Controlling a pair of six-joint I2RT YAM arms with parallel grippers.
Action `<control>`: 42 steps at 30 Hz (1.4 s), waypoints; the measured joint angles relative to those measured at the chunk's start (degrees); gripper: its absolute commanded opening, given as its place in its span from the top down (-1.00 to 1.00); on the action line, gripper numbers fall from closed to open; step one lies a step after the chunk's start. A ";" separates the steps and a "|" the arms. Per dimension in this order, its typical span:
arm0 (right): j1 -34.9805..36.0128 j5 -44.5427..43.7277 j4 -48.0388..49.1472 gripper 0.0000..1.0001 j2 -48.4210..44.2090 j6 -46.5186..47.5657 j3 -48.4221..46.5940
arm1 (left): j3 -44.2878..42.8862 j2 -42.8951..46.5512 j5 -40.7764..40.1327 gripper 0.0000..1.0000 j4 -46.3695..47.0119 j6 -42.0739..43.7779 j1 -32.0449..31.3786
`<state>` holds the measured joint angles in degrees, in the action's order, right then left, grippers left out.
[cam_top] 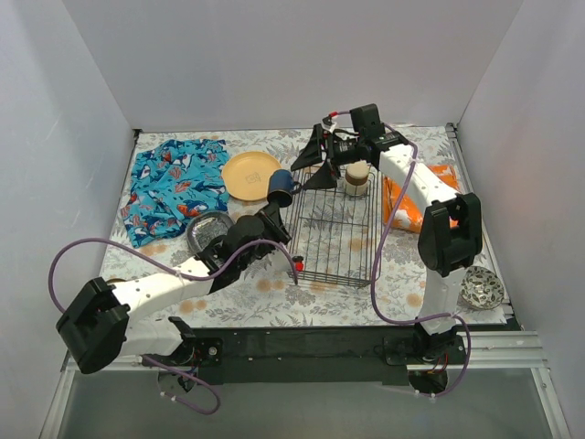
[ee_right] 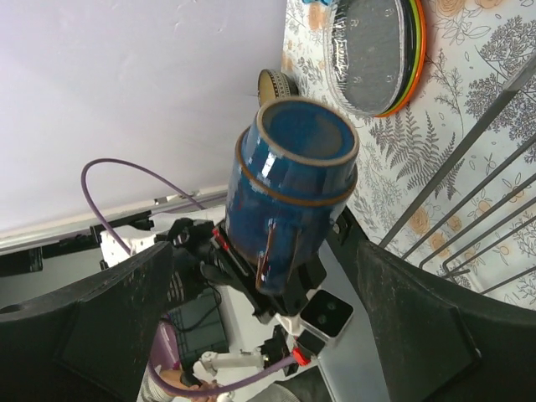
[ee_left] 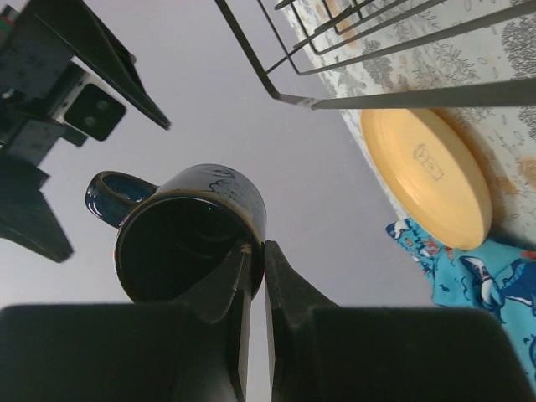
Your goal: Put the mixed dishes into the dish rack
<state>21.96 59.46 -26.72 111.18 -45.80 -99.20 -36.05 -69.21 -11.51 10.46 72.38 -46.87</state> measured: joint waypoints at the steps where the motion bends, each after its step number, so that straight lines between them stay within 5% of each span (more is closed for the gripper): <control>1: 0.22 -0.35 -0.22 -0.97 0.00 -0.42 0.00 | 0.00 -0.33 -1.51 1.00 0.90 0.50 -1.31; 11: 1.01 -3.06 -1.18 -0.89 0.07 -1.14 0.00 | -1.22 -5.01 -10.99 1.00 3.02 -0.85 -9.90; 30: 2.78 -6.91 -6.08 -0.63 1.77 2.93 0.00 | -3.28 -7.10 -16.63 1.00 2.69 -4.48 -14.40; 39: 2.82 -6.86 -6.40 0.13 2.23 4.00 -0.46 | -3.87 -7.82 -18.03 1.00 2.60 -6.58 -15.10; 42: 3.06 -6.58 -6.64 0.43 2.82 5.29 -1.81 | -3.87 -7.82 -18.78 0.45 2.54 -7.32 -15.13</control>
<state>25.02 52.88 -33.36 113.99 -40.51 -101.01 -39.92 -77.03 -30.28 12.99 65.06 -62.00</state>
